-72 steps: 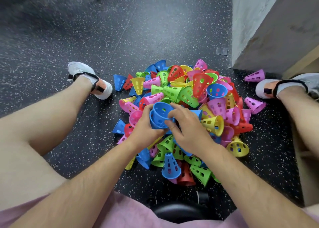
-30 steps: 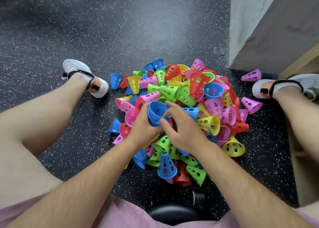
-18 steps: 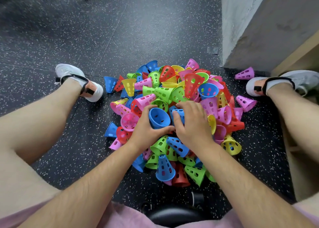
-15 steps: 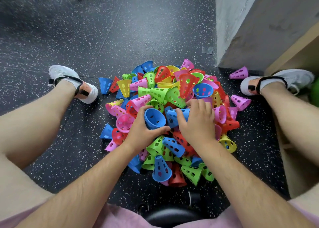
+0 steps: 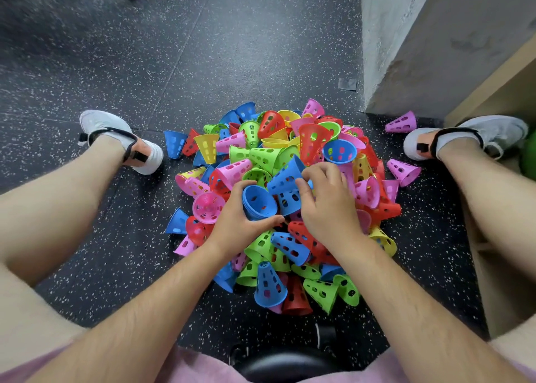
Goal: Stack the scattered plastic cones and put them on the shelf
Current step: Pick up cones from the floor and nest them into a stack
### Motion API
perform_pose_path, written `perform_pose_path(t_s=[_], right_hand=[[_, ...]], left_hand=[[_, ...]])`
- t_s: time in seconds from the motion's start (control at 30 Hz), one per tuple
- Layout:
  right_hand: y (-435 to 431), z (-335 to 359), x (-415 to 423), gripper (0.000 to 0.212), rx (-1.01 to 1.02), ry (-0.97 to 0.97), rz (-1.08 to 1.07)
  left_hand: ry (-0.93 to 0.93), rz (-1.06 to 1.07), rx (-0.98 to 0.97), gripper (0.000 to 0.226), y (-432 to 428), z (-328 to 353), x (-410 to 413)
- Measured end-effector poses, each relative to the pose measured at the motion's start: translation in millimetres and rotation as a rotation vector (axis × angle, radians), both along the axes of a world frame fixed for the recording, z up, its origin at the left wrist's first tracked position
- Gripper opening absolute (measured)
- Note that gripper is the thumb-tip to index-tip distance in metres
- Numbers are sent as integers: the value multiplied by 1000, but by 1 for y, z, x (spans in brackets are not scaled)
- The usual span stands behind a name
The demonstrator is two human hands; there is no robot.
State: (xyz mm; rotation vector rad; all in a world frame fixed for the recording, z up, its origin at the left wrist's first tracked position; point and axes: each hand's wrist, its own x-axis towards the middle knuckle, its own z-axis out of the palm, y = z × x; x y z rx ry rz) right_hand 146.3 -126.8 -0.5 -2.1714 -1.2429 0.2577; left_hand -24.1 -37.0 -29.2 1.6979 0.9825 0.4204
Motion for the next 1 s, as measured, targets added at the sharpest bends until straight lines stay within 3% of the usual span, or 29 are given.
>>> perform_pose_path(t_s=[0.1, 0.27, 0.63, 0.83, 1.0], right_hand=[[2, 4, -5, 20, 37, 171, 147], [2, 7, -22, 18, -15, 252, 354], [3, 5, -39, 44, -107, 345, 377], [-6, -10, -24, 24, -115, 296, 247], [-25, -13, -20, 15, -333, 182, 329]], left_hand=[[-40, 2, -29, 77, 0, 2, 2], [-102, 18, -55, 68, 1, 2, 3], [-84, 30, -36, 63, 6, -1, -12], [-21, -37, 13, 71, 0, -4, -17], [60, -153, 2, 70, -15, -8, -31]])
